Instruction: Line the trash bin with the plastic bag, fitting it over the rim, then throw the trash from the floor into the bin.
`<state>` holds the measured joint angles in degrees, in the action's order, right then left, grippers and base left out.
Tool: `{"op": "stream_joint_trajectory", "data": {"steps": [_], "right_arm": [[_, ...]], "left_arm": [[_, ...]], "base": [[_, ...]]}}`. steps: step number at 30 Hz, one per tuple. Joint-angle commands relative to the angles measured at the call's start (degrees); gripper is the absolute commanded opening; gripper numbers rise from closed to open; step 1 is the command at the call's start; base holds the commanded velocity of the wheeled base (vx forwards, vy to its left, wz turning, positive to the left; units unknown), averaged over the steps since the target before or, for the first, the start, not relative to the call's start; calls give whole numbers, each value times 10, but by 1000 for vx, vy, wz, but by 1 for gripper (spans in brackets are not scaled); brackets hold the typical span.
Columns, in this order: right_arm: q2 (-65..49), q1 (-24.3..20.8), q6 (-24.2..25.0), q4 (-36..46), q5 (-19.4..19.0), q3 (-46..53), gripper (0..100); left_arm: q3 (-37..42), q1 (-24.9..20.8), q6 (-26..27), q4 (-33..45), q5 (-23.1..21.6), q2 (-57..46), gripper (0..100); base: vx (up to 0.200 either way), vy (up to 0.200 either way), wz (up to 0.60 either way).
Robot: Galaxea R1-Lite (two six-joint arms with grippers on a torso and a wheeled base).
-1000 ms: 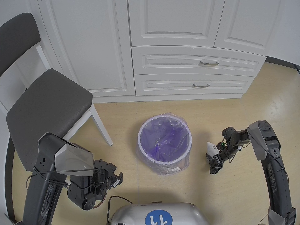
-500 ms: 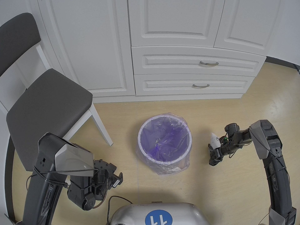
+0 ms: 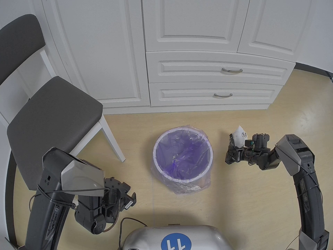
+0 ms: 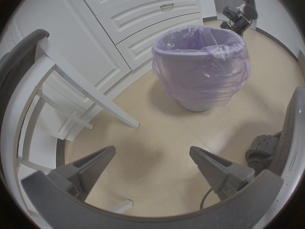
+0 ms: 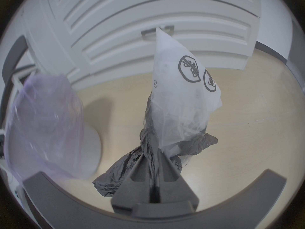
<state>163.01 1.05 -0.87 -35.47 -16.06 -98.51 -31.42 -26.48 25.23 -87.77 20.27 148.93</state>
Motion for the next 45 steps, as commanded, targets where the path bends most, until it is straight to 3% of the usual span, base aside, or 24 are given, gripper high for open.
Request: {"op": "stream_joint_trajectory", "data": {"steps": [1, 5, 8, 15, 21, 26, 28, 30, 37, 42, 45], "right_arm": [[-70, -27, 90, -54, -10, 51, 0], [-166, -29, 93, -103, -16, 132, 0], [-256, -29, 83, -142, -46, 210, 0], [-449, -57, 68, -153, -50, 344, 0], [-524, -105, 40, -208, -49, 434, 0], [-520, -178, -3, -324, -9, 514, 0], [-520, -178, -3, -324, -9, 514, 0], [-478, -221, -27, -378, 22, 530, 0], [-406, -281, -26, -377, 53, 525, 0], [-312, -330, -23, -317, 146, 452, 0], [-252, -343, 3, -304, 202, 378, 0]], "left_arm": [[2, -6, 15, -1, 1, 0, 100], [8, -19, 28, -4, 22, -1, 100], [10, -26, 21, -5, 51, -15, 100], [57, -32, 22, -3, 54, -128, 100], [88, -55, 23, -2, 55, -211, 100], [104, -73, 28, -2, 55, -285, 100], [104, -73, 28, -2, 55, -285, 100], [103, -83, 29, -2, 54, -321, 100], [91, -79, 29, -2, 53, -400, 100], [87, -62, 38, -1, 55, -480, 100], [87, -47, 45, -1, 56, -527, 100]], "base": [[0, 0, 0], [0, 0, 0], [0, 0, 0], [0, 0, 0], [0, 0, 0], [0, 0, 0], [0, 0, 0], [0, 0, 0], [0, 0, 0], [0, 0, 0], [0, 0, 0]]}}
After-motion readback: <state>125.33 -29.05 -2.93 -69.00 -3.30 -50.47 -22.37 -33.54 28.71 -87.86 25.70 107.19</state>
